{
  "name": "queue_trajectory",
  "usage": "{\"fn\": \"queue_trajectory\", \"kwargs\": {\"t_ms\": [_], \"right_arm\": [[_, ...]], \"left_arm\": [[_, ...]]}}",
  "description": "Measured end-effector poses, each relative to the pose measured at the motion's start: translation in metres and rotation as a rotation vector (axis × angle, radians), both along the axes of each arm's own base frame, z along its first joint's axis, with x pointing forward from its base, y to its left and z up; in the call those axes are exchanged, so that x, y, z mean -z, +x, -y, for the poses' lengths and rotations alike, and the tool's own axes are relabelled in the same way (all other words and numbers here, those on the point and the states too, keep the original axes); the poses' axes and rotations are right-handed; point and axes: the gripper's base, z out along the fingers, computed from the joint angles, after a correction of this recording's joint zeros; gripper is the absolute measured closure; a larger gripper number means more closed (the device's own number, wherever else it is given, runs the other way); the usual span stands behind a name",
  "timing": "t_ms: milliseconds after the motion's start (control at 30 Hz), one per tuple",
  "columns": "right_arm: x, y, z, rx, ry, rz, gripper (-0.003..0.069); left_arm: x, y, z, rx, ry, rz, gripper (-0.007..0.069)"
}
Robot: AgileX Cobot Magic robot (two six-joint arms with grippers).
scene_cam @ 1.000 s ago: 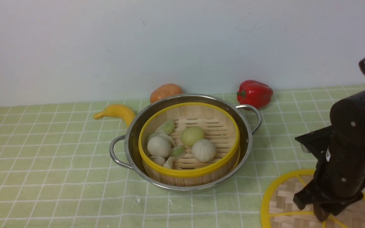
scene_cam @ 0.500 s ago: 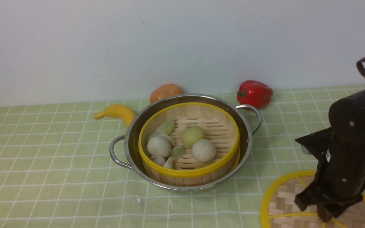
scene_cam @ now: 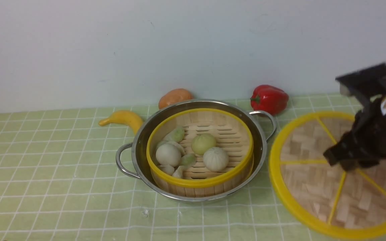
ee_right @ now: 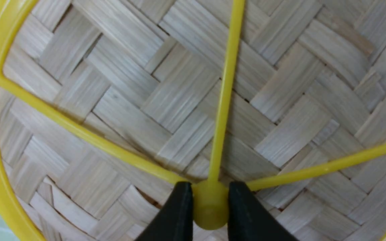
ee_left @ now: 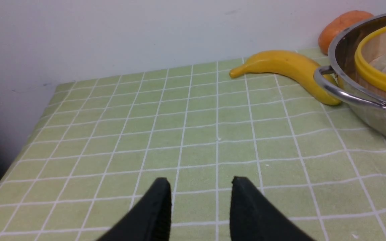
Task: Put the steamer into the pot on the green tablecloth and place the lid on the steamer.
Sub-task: 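Move the gripper down to the bamboo steamer lid and grasp its center knob, then place the bamboo steamer lid onto the steamer basket in the pot with the right gripper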
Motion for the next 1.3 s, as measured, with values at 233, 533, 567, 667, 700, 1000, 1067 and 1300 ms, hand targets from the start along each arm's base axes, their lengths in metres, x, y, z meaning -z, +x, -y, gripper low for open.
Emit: {"fn": "queue_trajectory", "kwargs": {"t_ms": [233, 533, 567, 667, 700, 1000, 1067, 1300], "right_arm": [[-0.044, 0.037, -0.038, -0.245, 0.204, 0.126, 0.0513], [-0.014, 0.09, -0.106, -0.499, 0.205, 0.114, 0.0513], [-0.014, 0.09, -0.106, -0.503, 0.205, 0.114, 0.0513], [-0.003, 0.096, -0.127, -0.571, 0.192, 0.111, 0.0513], [-0.001, 0.098, -0.13, -0.586, 0.188, 0.114, 0.0513], [0.015, 0.105, -0.144, -0.631, 0.15, 0.135, 0.0513], [0.017, 0.106, -0.144, -0.631, 0.145, 0.139, 0.0513], [0.018, 0.113, -0.147, -0.63, 0.143, 0.216, 0.0513]], "left_arm": [[0.0, 0.0, 0.0, 0.002, 0.007, -0.001, 0.0382], [0.0, 0.0, 0.0, 0.002, 0.007, -0.001, 0.0382], [0.0, 0.0, 0.0, 0.002, 0.007, -0.001, 0.0382], [0.0, 0.0, 0.0, 0.002, 0.007, -0.001, 0.0382], [0.0, 0.0, 0.0, 0.002, 0.007, -0.001, 0.0382], [0.0, 0.0, 0.0, 0.002, 0.007, -0.001, 0.0382], [0.0, 0.0, 0.0, 0.002, 0.007, -0.001, 0.0382], [0.0, 0.0, 0.0, 0.002, 0.007, -0.001, 0.0382]]}}
